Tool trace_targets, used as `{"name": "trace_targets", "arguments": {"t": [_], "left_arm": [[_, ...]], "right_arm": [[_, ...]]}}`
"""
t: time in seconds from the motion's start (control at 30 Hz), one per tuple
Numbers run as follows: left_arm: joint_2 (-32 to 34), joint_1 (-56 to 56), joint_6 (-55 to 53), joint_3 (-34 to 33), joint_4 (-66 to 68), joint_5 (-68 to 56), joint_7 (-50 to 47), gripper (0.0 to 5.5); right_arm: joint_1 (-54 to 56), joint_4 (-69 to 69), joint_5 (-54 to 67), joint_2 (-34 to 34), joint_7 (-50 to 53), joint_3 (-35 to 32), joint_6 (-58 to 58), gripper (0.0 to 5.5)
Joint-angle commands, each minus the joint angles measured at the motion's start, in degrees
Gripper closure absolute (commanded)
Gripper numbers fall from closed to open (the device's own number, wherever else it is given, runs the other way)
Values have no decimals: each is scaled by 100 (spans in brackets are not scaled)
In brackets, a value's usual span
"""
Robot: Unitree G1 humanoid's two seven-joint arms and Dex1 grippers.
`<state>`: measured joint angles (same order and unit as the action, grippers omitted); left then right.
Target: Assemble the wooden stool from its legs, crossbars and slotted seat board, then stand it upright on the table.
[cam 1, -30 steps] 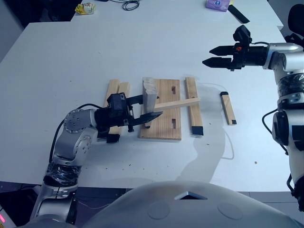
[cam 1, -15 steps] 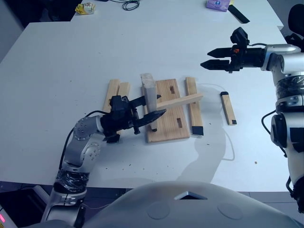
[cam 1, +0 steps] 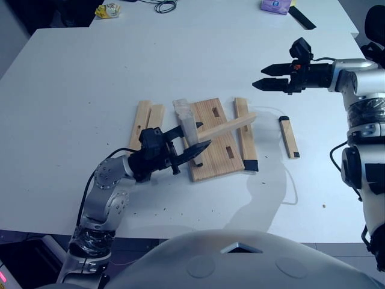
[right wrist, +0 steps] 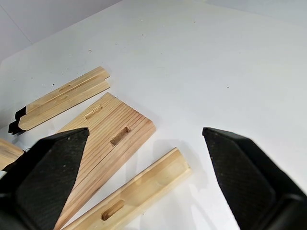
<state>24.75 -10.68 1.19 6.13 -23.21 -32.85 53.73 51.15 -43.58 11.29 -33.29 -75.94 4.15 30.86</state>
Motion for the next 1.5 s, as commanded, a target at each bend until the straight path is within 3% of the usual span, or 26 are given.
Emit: {"name": "trace_targets", "arguments": {"t": [0.03,0.3,0.67,1.5], "left_arm": [[-73,-211,-120,132,-88,188,-239,346],[-614,-88,34,354,37,305,-640,346],[-78,-99,130,-118,-124,746,-706,346],[-946,-1361,1184,694,254,1618,-1599,346]], "right_arm": [[-54,127,48,-7,22,-40,51,113],[-108,182,57,24,62,-50,48,113],[-275,385,129,55,107,-98,150,113],[103,181,105,14,69,35,232,113]]}}
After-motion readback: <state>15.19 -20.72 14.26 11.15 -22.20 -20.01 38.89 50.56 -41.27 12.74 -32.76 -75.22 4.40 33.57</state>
